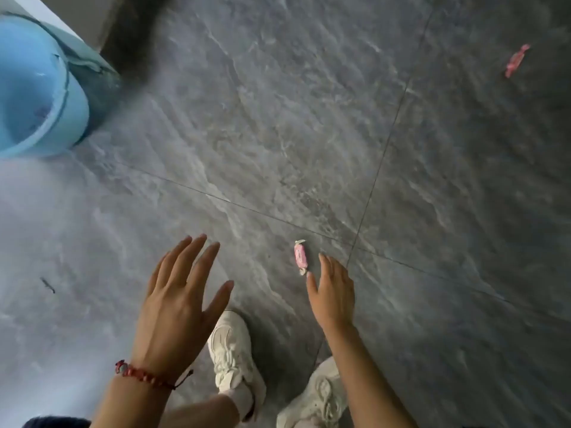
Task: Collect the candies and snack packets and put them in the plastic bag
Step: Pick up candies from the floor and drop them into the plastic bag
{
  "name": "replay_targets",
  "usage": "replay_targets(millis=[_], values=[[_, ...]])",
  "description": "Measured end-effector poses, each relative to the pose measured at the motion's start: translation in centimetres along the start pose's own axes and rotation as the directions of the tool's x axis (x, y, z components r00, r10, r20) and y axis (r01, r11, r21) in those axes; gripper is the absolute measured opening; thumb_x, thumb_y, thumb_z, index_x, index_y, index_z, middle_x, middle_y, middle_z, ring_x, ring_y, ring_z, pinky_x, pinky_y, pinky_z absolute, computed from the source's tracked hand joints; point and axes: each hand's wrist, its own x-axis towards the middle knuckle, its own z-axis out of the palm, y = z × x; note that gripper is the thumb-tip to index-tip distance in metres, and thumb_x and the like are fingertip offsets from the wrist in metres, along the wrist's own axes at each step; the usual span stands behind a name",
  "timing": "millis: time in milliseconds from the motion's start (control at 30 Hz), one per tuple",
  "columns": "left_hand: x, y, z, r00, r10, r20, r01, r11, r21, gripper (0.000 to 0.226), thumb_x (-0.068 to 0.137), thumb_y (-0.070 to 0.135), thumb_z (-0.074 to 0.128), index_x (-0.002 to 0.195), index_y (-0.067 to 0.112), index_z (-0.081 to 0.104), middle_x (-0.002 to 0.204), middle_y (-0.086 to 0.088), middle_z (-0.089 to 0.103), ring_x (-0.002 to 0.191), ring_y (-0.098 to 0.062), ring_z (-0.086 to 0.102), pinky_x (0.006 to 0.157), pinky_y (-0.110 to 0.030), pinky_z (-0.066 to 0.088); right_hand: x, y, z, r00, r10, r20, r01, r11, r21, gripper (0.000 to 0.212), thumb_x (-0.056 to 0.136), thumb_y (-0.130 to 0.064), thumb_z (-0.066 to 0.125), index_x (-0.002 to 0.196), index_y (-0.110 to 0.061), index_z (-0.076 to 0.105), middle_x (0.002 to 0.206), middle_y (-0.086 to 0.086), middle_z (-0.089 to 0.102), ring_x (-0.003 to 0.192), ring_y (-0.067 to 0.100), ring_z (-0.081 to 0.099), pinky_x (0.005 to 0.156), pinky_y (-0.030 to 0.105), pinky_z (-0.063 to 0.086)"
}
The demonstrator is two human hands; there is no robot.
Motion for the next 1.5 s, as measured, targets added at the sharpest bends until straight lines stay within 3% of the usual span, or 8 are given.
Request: replay_targets(millis=[200, 300, 467, 700, 867, 1033, 1167, 1500], values=[[1.6, -3.4, 9.6, 0.997, -0.071, -0.029, 0.071, 0.997, -0.015, 0.058, 0.086, 0.045, 0.038, 0.125, 0.004, 0.051, 0.127, -0.019, 0.053, 0.12, -0.035, 0.044, 0.093, -0.051, 0.039, 4.4, 1.6, 10.9, 0.995, 0.043, 0.09, -0.041, 0.999, -0.016, 0.04, 0.076, -0.024, 0.071, 0.11, -0.007, 0.057, 0.093, 0.013, 0.063, 0.083, 0.031, 0.059, 0.064, 0.039, 0.05], [1.7, -4.5, 12.5, 0.996, -0.081, -0.045, 0.081, 0.997, -0.006, 0.058, 0.087, 0.046, 0.038, 0.126, 0.005, 0.05, 0.128, -0.017, 0.052, 0.121, -0.033, 0.043, 0.095, -0.048, 0.037, 5.1, 1.9, 14.0, 0.998, 0.047, 0.041, -0.043, 0.996, -0.081, 0.043, 0.067, -0.024, 0.079, 0.102, -0.006, 0.061, 0.085, 0.016, 0.062, 0.074, 0.031, 0.059, 0.057, 0.035, 0.049], [1.4, -5.4, 14.4, 0.994, -0.105, -0.037, 0.104, 0.994, -0.015, 0.058, 0.086, 0.046, 0.038, 0.125, 0.005, 0.051, 0.128, -0.018, 0.053, 0.12, -0.034, 0.044, 0.095, -0.048, 0.037, 5.1, 1.9, 15.7, 0.996, 0.041, -0.074, -0.045, 0.997, -0.058, 0.04, 0.06, -0.013, 0.082, 0.093, -0.003, 0.062, 0.077, 0.015, 0.058, 0.066, 0.029, 0.057, 0.048, 0.028, 0.043], [1.1, -4.8, 13.0, 0.994, -0.107, -0.025, 0.106, 0.994, -0.012, 0.058, 0.086, 0.046, 0.037, 0.124, 0.005, 0.052, 0.127, -0.018, 0.053, 0.12, -0.033, 0.044, 0.094, -0.047, 0.036, 5.0, 2.1, 14.0, 0.993, 0.085, -0.086, -0.074, 0.99, 0.123, 0.035, 0.058, -0.003, 0.08, 0.085, 0.0, 0.057, 0.074, 0.019, 0.058, 0.06, 0.034, 0.059, 0.041, 0.031, 0.046], [0.3, -2.5, 7.3, 0.998, -0.066, -0.006, 0.066, 0.998, -0.022, 0.057, 0.087, 0.044, 0.039, 0.125, 0.004, 0.051, 0.128, -0.018, 0.052, 0.122, -0.032, 0.042, 0.096, -0.046, 0.035, 3.9, 0.9, 6.2, 0.984, 0.112, -0.135, -0.087, 0.98, 0.178, 0.031, 0.067, -0.006, 0.076, 0.093, -0.003, 0.06, 0.084, 0.017, 0.058, 0.07, 0.033, 0.06, 0.044, 0.032, 0.046], [-1.1, 1.2, -2.1, 1.0, -0.005, 0.022, 0.005, 1.0, -0.004, 0.058, 0.087, 0.044, 0.039, 0.125, 0.003, 0.051, 0.128, -0.019, 0.052, 0.122, -0.035, 0.043, 0.094, -0.054, 0.04, 1.4, -2.0, -6.8, 0.959, 0.105, -0.264, -0.058, 0.982, 0.18, 0.032, 0.067, -0.008, 0.077, 0.094, -0.006, 0.061, 0.084, 0.015, 0.06, 0.07, 0.032, 0.061, 0.046, 0.031, 0.047], [-2.3, 4.9, -10.8, 0.999, 0.028, 0.02, -0.029, 1.0, 0.012, 0.058, 0.086, 0.045, 0.039, 0.124, 0.003, 0.052, 0.127, -0.02, 0.053, 0.12, -0.037, 0.045, 0.092, -0.056, 0.041, -1.6, -3.8, -18.3, 0.949, 0.134, -0.285, -0.073, 0.974, 0.215, 0.031, 0.072, -0.012, 0.074, 0.1, -0.009, 0.061, 0.091, 0.013, 0.06, 0.075, 0.029, 0.062, 0.047, 0.035, 0.051], [-5.5, 15.5, -27.1, 0.98, 0.169, 0.102, -0.176, 0.982, 0.065, 0.068, 0.092, 0.056, 0.021, 0.125, 0.006, 0.052, 0.127, -0.018, 0.054, 0.12, -0.035, 0.046, 0.096, -0.049, 0.036, -10.7, -4.3, -42.4, 0.879, 0.26, -0.399, -0.142, 0.943, 0.301, 0.033, 0.07, -0.008, 0.076, 0.1, -0.007, 0.062, 0.091, 0.012, 0.061, 0.073, 0.028, 0.062, 0.052, 0.024, 0.043]])
